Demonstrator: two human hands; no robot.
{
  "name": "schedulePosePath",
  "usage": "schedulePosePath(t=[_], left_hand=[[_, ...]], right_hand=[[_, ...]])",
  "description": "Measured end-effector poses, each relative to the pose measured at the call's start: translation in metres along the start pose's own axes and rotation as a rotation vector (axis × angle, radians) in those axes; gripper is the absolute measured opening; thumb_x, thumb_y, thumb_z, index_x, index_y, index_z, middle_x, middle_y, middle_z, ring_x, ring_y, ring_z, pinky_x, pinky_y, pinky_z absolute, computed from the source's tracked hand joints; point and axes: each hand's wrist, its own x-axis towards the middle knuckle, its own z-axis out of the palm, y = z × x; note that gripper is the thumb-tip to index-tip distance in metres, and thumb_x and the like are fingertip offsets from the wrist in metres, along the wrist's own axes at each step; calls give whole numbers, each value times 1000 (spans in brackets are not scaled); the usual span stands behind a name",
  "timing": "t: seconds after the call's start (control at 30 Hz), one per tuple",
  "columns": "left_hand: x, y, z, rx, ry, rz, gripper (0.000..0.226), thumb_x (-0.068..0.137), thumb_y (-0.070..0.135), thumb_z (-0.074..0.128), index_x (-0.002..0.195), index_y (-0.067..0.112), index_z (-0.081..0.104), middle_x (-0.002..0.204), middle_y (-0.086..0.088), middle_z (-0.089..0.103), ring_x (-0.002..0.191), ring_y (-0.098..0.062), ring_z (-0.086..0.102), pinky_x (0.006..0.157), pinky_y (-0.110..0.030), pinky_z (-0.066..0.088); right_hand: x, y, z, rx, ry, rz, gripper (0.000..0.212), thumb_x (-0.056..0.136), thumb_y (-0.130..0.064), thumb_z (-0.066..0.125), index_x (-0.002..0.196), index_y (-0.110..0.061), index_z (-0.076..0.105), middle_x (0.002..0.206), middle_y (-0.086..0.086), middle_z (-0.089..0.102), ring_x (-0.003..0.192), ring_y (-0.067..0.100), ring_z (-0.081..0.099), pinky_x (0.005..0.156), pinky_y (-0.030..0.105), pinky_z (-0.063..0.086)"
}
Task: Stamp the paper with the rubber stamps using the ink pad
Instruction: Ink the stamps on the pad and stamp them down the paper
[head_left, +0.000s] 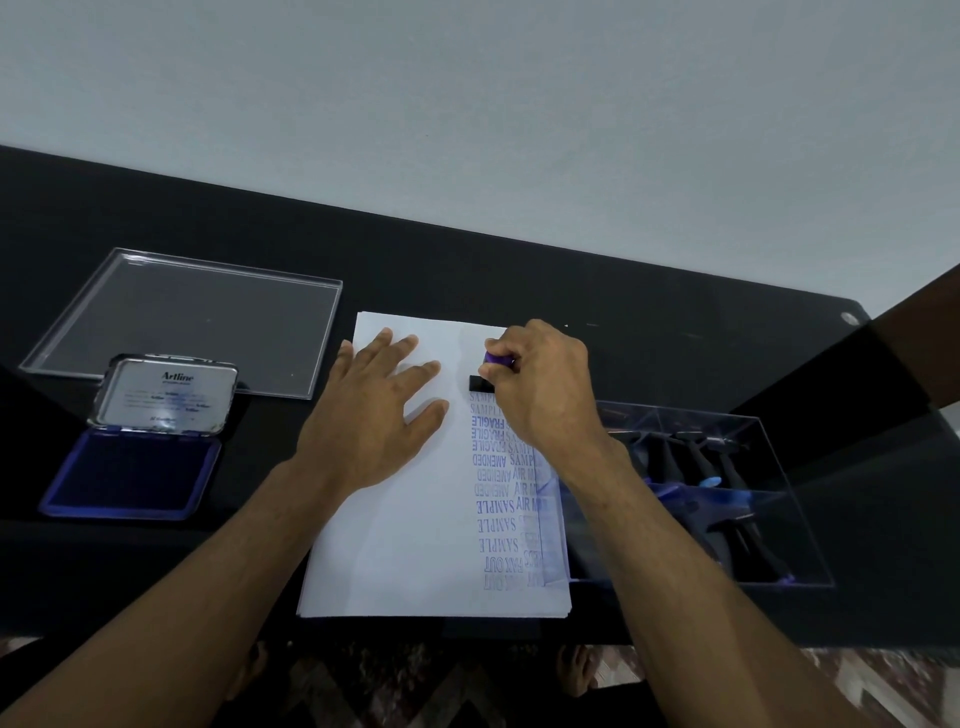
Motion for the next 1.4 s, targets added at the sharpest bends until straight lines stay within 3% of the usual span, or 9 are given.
schedulePosePath(t=[0.2,0.33,0.43,0.63,0.93,1.2,1.4], left_hand=[[0,1,-1,-10,-6,-6,78,90,75,18,145,31,52,161,1,34,153,-21,19,124,-56,11],[1,0,0,-10,-14,-12,74,91,74,22,145,32,52,162,2,33,154,-21,18,124,-56,11],[1,0,0,-4,-10,-5,77,90,75,19,145,32,52,162,2,34,154,-21,19,124,-56,11],[1,0,1,-7,-2,-2,77,90,75,20,144,31,53,161,1,35,153,-22,20,124,-55,10],[0,-1,2,-13,6,7,76,91,75,20,144,31,54,161,0,36,153,-22,21,124,-56,11],[0,0,0,-1,-6,7,77,91,74,18,144,31,53,161,0,35,153,-22,20,123,-57,12],[1,-1,0,-1,-16,5,76,91,75,19,145,32,52,162,1,34,153,-22,19,124,-57,11]], right_hand=[[4,0,0,12,-2,20,18,88,-19,73,106,-16,74,102,-2,66,81,8,59,67,3,32],[7,-2,0,10,-31,44,18,88,-20,74,105,-17,74,103,-3,66,82,8,59,73,9,38],[7,0,0,10,-26,31,18,87,-19,74,105,-16,74,103,-2,67,79,7,58,72,4,36],[6,0,1,-14,-33,20,20,88,-22,73,107,-16,73,104,-1,66,85,12,61,86,21,49],[6,-1,2,3,-31,31,19,87,-21,74,106,-16,73,104,-1,65,86,12,62,85,21,49],[2,3,6,-7,36,-20,15,88,-15,72,103,-15,74,98,-1,64,79,9,57,65,2,32],[1,4,4,58,44,-21,16,88,-19,73,104,-15,73,96,-6,62,78,7,55,62,1,31]])
